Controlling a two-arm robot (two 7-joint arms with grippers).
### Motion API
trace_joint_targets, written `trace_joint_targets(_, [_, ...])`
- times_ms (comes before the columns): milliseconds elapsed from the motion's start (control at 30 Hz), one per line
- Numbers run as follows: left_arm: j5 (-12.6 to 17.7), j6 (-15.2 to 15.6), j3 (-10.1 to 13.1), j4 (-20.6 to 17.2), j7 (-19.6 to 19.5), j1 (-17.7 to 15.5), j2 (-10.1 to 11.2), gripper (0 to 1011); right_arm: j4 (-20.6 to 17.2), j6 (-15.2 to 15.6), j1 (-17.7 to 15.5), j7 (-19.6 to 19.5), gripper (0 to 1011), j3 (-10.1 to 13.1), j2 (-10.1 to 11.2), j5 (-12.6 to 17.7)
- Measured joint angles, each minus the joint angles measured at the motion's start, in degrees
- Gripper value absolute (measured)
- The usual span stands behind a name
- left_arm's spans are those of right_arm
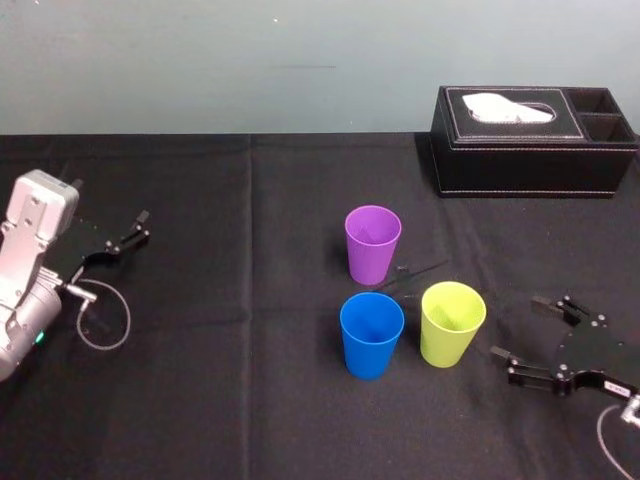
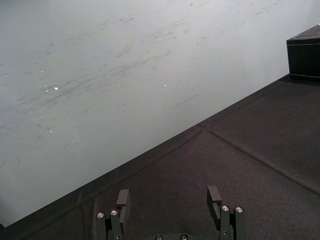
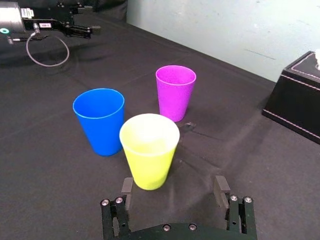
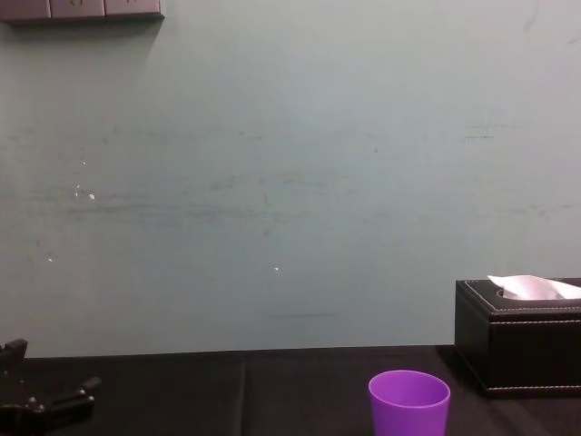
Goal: Stack the three plastic cups sequentially using one hand.
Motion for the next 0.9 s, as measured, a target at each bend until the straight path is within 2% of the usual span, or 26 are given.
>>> trace_joint_targets(233, [0.0, 0.0, 0.0, 0.0, 0.0, 0.0, 0.0, 1011, 1.4, 1.1, 3.0, 0.8, 1003, -2.1, -3.0, -1.4])
trace_joint_targets(367, [0.0, 0.0, 0.0, 0.0, 0.0, 0.0, 0.0, 1011, 2.0, 1.5, 4.3, 1.4, 1003, -2.9, -3.9, -1.7])
trace_joint_targets(900, [0.0, 0.0, 0.0, 0.0, 0.0, 0.0, 0.0, 1011, 4.1, 2.7, 8.9, 2.5, 1003, -6.0, -6.3, -3.2])
